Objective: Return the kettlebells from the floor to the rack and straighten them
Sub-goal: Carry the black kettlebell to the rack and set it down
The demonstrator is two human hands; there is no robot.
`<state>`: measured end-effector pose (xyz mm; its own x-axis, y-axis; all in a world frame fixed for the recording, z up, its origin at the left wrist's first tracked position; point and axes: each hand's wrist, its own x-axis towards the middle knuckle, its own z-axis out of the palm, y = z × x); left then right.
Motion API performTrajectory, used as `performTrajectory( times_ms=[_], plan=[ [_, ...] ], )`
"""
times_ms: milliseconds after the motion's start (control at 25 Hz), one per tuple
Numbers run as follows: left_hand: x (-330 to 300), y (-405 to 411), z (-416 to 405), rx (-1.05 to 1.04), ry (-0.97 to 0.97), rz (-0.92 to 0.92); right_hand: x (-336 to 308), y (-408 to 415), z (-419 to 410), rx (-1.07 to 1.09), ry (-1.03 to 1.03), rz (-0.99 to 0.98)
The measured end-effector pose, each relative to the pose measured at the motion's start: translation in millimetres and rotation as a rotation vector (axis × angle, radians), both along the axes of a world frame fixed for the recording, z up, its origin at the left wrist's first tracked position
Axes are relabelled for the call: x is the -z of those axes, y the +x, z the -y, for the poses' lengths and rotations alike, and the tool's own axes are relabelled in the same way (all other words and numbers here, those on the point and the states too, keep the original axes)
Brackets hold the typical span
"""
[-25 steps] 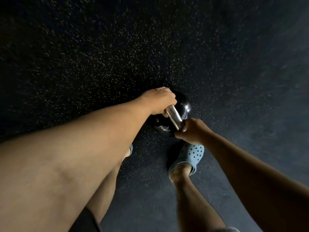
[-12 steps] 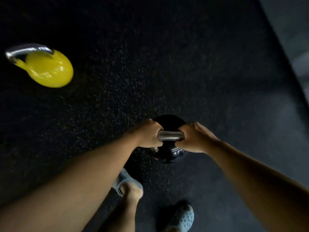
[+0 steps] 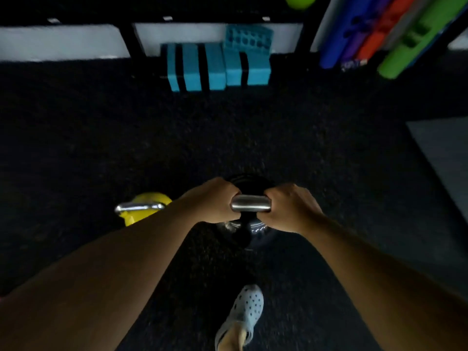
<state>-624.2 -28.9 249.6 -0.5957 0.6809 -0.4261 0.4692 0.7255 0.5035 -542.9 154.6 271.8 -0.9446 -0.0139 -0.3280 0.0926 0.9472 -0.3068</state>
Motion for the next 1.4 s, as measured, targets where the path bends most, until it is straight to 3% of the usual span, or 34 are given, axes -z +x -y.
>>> performTrajectory(
  times_ms=[240, 640, 960, 1160, 1400],
  plan=[
    [-39, -171, 28, -0.156, -0.016, -0.186, -28, -196, 26, -0.101, 0.016, -0.131],
    [-57, -462, 69, -0.448, 0.067, -0.321, -37, -527, 67, -0.219, -0.053, -0.248],
    [-82, -679, 58, -0.516, 0.053, -0.409, -53, -752, 58, -0.232, -0.176, -0.344],
    [-76, -794, 60, -0.564, 0.057, -0.445, -56, -869, 60, -0.257, -0.139, -0.396],
    [-65, -924, 63, -0.473, 0.075, -0.565, -43, -988, 64, -0.199, -0.074, -0.467]
  ],
)
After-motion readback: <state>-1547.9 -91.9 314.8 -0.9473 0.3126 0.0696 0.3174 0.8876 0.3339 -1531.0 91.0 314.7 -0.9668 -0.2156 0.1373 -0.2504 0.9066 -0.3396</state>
